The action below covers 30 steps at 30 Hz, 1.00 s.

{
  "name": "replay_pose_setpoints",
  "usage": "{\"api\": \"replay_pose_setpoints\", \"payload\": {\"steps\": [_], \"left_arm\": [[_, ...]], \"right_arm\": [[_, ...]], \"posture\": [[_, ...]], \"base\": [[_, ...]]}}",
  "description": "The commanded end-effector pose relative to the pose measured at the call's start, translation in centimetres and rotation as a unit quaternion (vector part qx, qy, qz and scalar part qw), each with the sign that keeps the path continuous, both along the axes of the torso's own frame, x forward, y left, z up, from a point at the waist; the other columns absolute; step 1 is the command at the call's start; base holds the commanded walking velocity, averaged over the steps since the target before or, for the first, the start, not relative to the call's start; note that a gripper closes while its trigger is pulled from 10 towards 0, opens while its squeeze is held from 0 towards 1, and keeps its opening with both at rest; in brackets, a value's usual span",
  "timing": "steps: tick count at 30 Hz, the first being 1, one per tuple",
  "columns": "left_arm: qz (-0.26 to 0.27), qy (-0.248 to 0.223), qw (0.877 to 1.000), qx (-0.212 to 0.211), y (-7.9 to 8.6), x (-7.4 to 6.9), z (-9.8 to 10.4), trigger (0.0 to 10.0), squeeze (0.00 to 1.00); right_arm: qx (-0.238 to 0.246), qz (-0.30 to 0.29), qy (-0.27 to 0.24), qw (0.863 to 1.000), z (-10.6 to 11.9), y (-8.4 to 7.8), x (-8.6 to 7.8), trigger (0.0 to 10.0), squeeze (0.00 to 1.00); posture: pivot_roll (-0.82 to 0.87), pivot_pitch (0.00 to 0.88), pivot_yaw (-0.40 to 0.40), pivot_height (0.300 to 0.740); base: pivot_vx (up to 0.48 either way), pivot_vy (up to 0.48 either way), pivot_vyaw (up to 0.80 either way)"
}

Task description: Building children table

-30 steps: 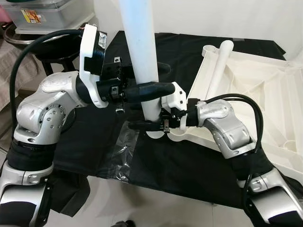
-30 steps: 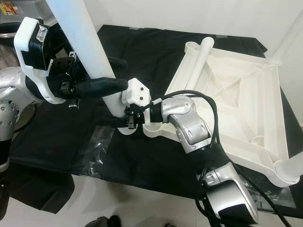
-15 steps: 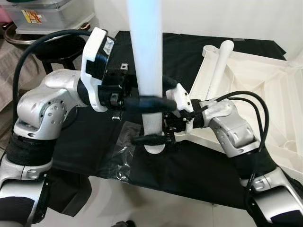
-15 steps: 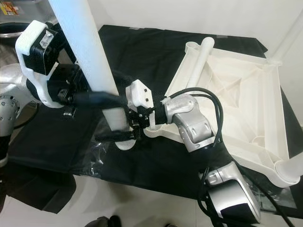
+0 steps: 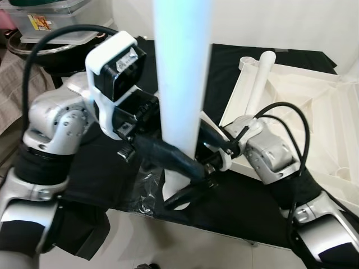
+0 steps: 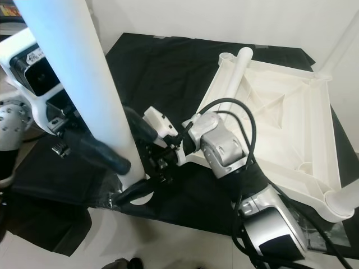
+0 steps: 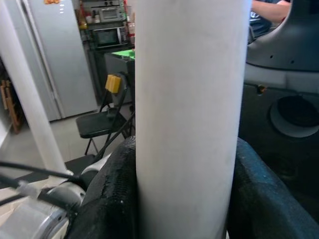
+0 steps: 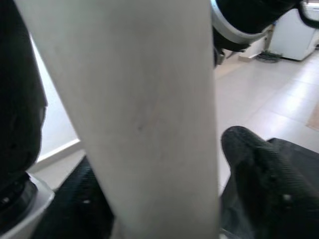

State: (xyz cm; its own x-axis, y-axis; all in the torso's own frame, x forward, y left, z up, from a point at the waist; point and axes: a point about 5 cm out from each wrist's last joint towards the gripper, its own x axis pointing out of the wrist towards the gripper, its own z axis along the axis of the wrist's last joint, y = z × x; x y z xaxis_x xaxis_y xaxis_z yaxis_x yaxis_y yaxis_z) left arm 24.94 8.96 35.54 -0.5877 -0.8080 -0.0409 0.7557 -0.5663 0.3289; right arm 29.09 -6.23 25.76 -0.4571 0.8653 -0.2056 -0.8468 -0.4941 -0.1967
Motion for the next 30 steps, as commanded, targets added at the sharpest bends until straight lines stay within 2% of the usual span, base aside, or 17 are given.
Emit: {"api": "replay_pose_setpoints", "payload": {"steps": [1, 6, 9, 12, 13, 14, 15, 16, 18, 20, 21, 23, 24, 25, 26, 28, 30], "left_arm": [[-0.039, -0.005, 0.999, 0.003, -0.9, -0.9, 0.2, 0.0, 0.0], [-0.042, -0.004, 0.999, 0.001, -1.8, -1.0, 0.3, 0.0, 0.0], [-0.043, 0.005, 0.999, -0.008, -4.1, -0.7, 0.3, 0.0, 0.0], [-0.036, 0.007, 0.999, -0.013, -4.7, -0.4, 0.2, 0.0, 0.0], [-0.009, 0.009, 1.0, -0.024, -5.2, 0.3, 0.2, 1.6, 0.0], [0.022, 0.016, 0.999, -0.035, -5.6, 1.0, 0.3, 5.9, 0.0], [0.022, 0.016, 0.999, -0.035, -5.6, 1.0, 0.3, 5.9, 0.0], [0.071, 0.028, 0.996, -0.049, -6.0, 2.0, 0.4, 10.0, 1.0], [0.071, 0.028, 0.996, -0.049, -6.0, 2.0, 0.4, 10.0, 1.0], [0.156, 0.035, 0.983, -0.091, -3.5, 3.4, 1.2, 10.0, 1.0], [0.156, 0.035, 0.983, -0.091, -3.5, 3.4, 1.2, 10.0, 1.0], [0.235, 0.029, 0.962, -0.134, -0.1, 4.7, 1.9, 10.0, 1.0], [0.235, 0.029, 0.962, -0.134, -0.1, 4.7, 1.9, 10.0, 1.0], [0.277, 0.031, 0.947, -0.157, 1.9, 5.5, 2.2, 10.0, 1.0], [0.277, 0.031, 0.947, -0.157, 1.9, 5.5, 2.2, 10.0, 1.0], [0.361, 0.033, 0.911, -0.199, 6.3, 6.7, 2.4, 10.0, 1.0], [0.361, 0.033, 0.911, -0.199, 6.3, 6.7, 2.4, 10.0, 1.0]], "right_arm": [[0.006, 0.016, 0.01, 1.0, 0.0, 0.2, -0.3, 0.0, 0.0], [0.014, 0.016, 0.013, 1.0, 0.1, 0.3, -0.3, 0.0, 0.0], [0.018, 0.017, 0.018, 1.0, 0.0, 0.2, -0.4, 0.0, 0.0], [0.019, 0.018, 0.02, 0.999, 0.0, 0.2, -0.4, 0.0, 0.0], [0.023, 0.016, 0.021, 0.999, 0.1, 0.1, -0.4, 0.0, 0.0], [0.026, 0.014, 0.022, 0.999, 0.1, -0.1, -0.4, 0.0, 0.0], [0.026, 0.014, 0.022, 0.999, 0.1, -0.1, -0.4, 0.0, 0.0], [0.03, 0.007, 0.023, 0.999, 0.1, -0.3, -0.3, 0.0, 0.0], [0.03, 0.007, 0.023, 0.999, 0.1, -0.3, -0.3, 0.0, 0.0], [0.042, -0.016, 0.025, 0.999, 0.3, -1.0, -0.1, 0.0, 0.0], [0.042, -0.016, 0.025, 0.999, 0.3, -1.0, -0.1, 0.0, 0.0], [0.051, -0.041, 0.025, 0.998, 0.4, -1.8, 0.1, 0.0, 0.0], [0.051, -0.041, 0.025, 0.998, 0.4, -1.8, 0.1, 0.0, 0.0], [0.057, -0.058, 0.026, 0.996, 0.5, -2.3, 0.3, 0.0, 0.0], [0.057, -0.058, 0.026, 0.996, 0.5, -2.3, 0.3, 0.0, 0.0], [0.067, -0.098, 0.026, 0.993, 0.4, -3.5, 0.7, 0.0, 0.0], [0.067, -0.098, 0.026, 0.993, 0.4, -3.5, 0.7, 0.0, 0.0]], "posture": [[0.01, 0.152, 0.015, 0.74], [0.01, 0.152, 0.017, 0.74], [0.01, 0.152, 0.02, 0.74], [0.01, 0.153, 0.02, 0.74], [0.0, 0.153, 0.021, 0.74], [0.0, 0.153, 0.021, 0.74], [0.0, 0.153, 0.021, 0.74], [0.0, 0.155, 0.023, 0.74], [0.0, 0.155, 0.023, 0.74], [0.0, 0.159, 0.021, 0.74], [0.0, 0.159, 0.021, 0.74], [0.0, 0.162, 0.021, 0.74], [0.0, 0.162, 0.021, 0.74], [0.0, 0.163, 0.018, 0.74], [0.0, 0.163, 0.018, 0.74], [0.0, 0.163, 0.017, 0.74], [0.0, 0.163, 0.017, 0.74]], "base": [[0.0, 0.0, 0.0], [0.0, 0.0, 0.0], [0.0, 0.0, 0.0], [0.0, 0.0, 0.0], [0.0, 0.0, 0.0], [0.0, 0.0, 0.0], [0.0, 0.0, 0.0], [0.0, 0.0, 0.0], [0.0, 0.0, 0.0], [0.0, 0.0, 0.0], [0.0, 0.0, 0.0], [0.0, 0.0, 0.0], [0.0, 0.0, 0.0], [0.0, 0.0, 0.0], [0.0, 0.0, 0.0], [0.0, 0.0, 0.0], [0.0, 0.0, 0.0]]}}
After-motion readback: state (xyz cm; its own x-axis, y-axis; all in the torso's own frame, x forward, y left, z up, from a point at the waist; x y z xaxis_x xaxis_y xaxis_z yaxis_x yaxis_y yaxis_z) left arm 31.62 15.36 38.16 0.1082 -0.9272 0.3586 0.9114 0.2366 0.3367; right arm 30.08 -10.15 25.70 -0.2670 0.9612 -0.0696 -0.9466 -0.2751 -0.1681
